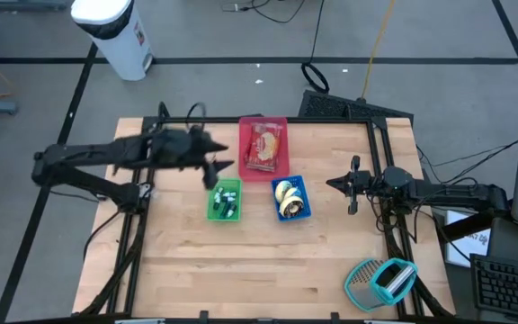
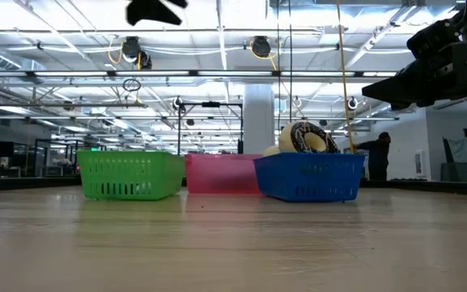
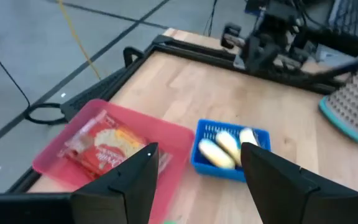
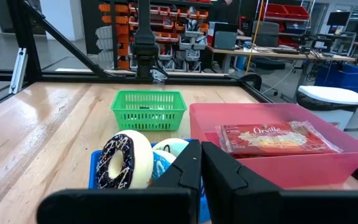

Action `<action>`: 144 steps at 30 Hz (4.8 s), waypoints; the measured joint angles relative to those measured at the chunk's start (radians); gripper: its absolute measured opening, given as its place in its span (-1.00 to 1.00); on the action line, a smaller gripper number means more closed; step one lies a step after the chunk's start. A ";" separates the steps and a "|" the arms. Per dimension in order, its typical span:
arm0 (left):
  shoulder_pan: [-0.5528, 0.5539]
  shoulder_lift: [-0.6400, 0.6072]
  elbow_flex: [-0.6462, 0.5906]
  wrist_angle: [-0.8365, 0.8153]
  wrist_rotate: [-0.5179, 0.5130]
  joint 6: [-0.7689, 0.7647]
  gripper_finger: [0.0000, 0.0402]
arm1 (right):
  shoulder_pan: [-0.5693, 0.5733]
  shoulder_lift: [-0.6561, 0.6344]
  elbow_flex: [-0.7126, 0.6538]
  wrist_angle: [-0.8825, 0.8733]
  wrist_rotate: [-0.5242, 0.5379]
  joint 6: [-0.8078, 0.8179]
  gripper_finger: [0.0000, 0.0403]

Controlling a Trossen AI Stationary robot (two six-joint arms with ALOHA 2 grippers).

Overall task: Pick & Place Food Item
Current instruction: Return to Home Position

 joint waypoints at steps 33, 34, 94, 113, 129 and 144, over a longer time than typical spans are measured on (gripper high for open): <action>-0.038 -1.026 -1.160 0.754 0.233 0.084 0.14 | 0.000 0.000 0.000 0.000 0.000 0.000 -0.98; -0.028 -1.045 -1.160 0.731 0.243 0.084 0.14 | 0.000 0.000 0.000 0.000 0.000 0.000 -0.98; 0.000 -1.128 -1.160 0.550 0.193 0.109 0.14 | 0.000 0.000 0.000 0.000 0.000 0.000 -0.98; 0.000 -1.128 -1.160 0.550 0.193 0.109 0.14 | 0.000 0.000 0.000 0.000 0.000 0.001 -0.98; 0.000 -1.128 -1.160 0.550 0.193 0.109 0.15 | 0.000 0.000 0.000 0.000 0.000 0.001 -0.98; 0.000 -1.128 -1.160 0.550 0.192 0.109 0.15 | 0.000 0.000 0.000 0.000 0.000 0.000 -0.98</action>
